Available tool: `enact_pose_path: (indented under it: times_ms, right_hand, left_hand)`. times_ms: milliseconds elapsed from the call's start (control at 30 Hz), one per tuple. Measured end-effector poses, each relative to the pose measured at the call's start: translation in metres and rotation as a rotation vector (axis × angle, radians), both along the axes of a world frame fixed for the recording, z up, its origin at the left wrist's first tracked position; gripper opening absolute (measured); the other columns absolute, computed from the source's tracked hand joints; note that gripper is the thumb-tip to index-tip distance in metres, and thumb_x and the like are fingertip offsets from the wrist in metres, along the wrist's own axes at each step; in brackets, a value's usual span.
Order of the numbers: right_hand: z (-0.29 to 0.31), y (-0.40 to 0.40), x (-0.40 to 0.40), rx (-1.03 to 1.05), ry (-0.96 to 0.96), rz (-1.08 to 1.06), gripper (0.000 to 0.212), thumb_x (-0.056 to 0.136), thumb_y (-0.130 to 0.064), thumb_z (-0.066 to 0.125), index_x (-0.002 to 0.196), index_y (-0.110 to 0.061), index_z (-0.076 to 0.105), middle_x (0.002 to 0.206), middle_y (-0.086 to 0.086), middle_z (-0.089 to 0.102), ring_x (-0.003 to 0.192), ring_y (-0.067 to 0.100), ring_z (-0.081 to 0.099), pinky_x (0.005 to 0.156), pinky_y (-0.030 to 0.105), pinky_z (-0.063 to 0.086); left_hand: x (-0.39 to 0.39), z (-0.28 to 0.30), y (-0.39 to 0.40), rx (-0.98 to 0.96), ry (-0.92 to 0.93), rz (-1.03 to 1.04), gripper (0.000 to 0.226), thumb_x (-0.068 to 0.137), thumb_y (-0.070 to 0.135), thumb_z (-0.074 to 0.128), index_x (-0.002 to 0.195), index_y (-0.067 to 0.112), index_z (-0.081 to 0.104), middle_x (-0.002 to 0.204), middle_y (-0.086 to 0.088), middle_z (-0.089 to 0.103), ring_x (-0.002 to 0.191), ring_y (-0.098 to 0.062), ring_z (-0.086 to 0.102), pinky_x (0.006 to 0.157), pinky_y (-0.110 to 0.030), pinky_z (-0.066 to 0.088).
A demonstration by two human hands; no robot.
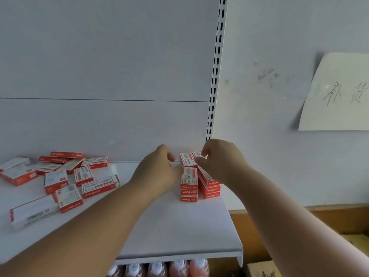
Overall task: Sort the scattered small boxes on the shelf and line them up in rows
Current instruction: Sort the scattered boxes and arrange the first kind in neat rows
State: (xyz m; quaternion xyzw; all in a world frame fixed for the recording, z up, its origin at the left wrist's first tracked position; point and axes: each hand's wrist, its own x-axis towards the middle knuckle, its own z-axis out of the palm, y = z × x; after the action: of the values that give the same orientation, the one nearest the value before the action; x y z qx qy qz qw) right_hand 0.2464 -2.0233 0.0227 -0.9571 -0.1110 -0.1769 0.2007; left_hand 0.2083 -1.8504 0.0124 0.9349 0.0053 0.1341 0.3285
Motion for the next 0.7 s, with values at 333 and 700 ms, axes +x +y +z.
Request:
enact_pose_path:
  times_ms: [333, 700]
  right_hand:
    - [0.012, 0.117, -0.018, 0.044, 0.021, 0.294, 0.015, 0.088, -0.043, 0.059, 0.084, -0.029, 0.056, 0.082, -0.01, 0.06, 0.078, 0.013, 0.057, 0.06, 0.028, 0.042]
    - [0.0, 0.28, -0.04, -0.076, 0.129, 0.405, 0.008, 0.091, -0.027, 0.058, 0.095, -0.028, 0.065, 0.087, -0.012, 0.057, 0.085, 0.014, 0.052, 0.072, 0.026, 0.041]
  left_hand:
    - [-0.057, 0.003, 0.102, 0.253, -0.147, 0.019, 0.016, 0.09, 0.036, 0.063, 0.089, 0.042, 0.048, 0.073, 0.017, 0.059, 0.061, -0.001, 0.056, 0.047, -0.014, 0.032]
    - [-0.073, -0.005, 0.277, 0.452, 0.122, -0.081, 0.025, 0.078, 0.056, 0.062, 0.094, 0.039, 0.053, 0.098, 0.017, 0.059, 0.083, -0.003, 0.056, 0.07, -0.028, 0.051]
